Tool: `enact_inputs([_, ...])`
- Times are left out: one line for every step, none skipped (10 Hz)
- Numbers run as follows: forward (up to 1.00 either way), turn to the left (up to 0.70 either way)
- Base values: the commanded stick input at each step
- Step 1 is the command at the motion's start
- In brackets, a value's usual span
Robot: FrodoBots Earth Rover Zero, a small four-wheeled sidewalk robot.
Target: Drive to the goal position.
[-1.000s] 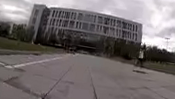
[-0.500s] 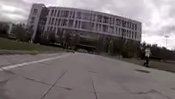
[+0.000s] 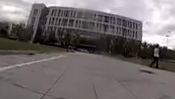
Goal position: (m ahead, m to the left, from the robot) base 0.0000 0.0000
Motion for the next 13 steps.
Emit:
enact_inputs([0.70,0.00])
enact_inputs([0.70,0.00])
enact_inputs([0.70,0.00])
enact_inputs([0.70,0.00])
enact_inputs([0.70,0.00])
enact_inputs([0.70,0.00])
enact_inputs([0.70,0.00])
enact_inputs([0.70,0.00])
enact_inputs([0.70,0.00])
enact_inputs([0.70,0.00])
enact_inputs([0.70,0.00])
enact_inputs([0.70,0.00])
enact_inputs([0.70,0.00])
